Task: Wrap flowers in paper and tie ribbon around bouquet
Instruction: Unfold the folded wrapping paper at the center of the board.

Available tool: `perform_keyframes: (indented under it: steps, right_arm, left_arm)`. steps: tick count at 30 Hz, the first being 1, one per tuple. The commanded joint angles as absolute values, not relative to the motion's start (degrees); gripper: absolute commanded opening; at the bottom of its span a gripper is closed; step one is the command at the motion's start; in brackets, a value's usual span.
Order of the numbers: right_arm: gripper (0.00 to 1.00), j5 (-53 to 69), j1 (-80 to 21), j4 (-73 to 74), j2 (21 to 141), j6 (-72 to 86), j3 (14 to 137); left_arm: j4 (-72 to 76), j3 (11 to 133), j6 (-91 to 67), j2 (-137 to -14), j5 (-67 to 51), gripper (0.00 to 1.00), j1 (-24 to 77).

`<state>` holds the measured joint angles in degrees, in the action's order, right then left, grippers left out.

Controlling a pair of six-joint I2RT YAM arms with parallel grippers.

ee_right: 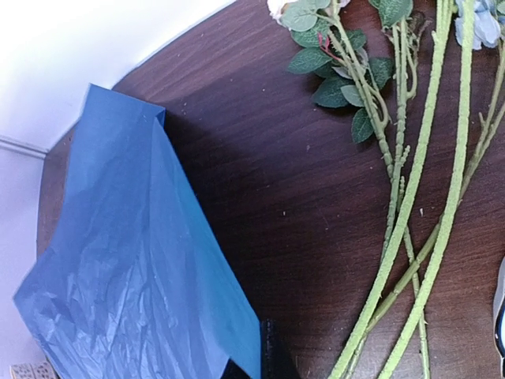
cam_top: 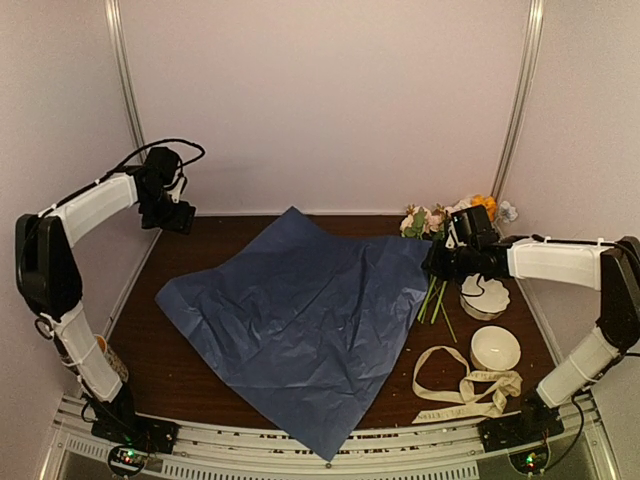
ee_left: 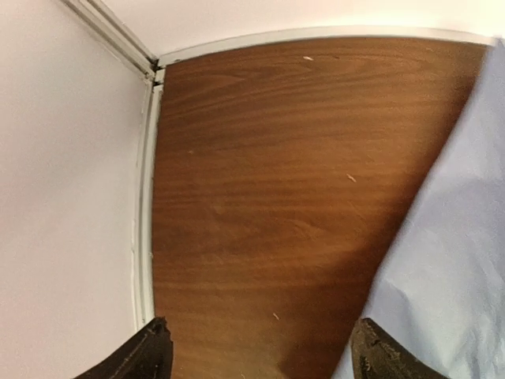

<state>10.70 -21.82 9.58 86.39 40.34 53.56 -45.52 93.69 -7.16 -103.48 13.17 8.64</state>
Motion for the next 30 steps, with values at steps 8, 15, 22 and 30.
perform_keyframes:
  steps: [8, 15, 22, 30]
  right_arm:
    - [0.00, 7.95, -22.19, 2.48, 86.56, 45.91, 48.00]
    - [0.00, 2.77, -23.50, -0.20, 85.13, 48.50, 45.10]
    - [0.00, 0.79, -24.63, 0.33, 85.44, 47.77, 45.40]
    - [0.24, -1.92, -21.01, 12.79, 85.71, 39.77, 55.11]
  left_arm:
    - [-39.62, 58.57, -18.20, -91.97, 6.37, 0.70, 21.44]
    - [-34.43, 57.29, -19.66, -97.53, 5.91, 0.68, 21.25]
    - [-35.05, 64.55, -18.12, -108.39, 6.31, 0.68, 20.11]
    - [-35.94, 69.40, -15.62, -108.75, 9.14, 0.68, 16.81]
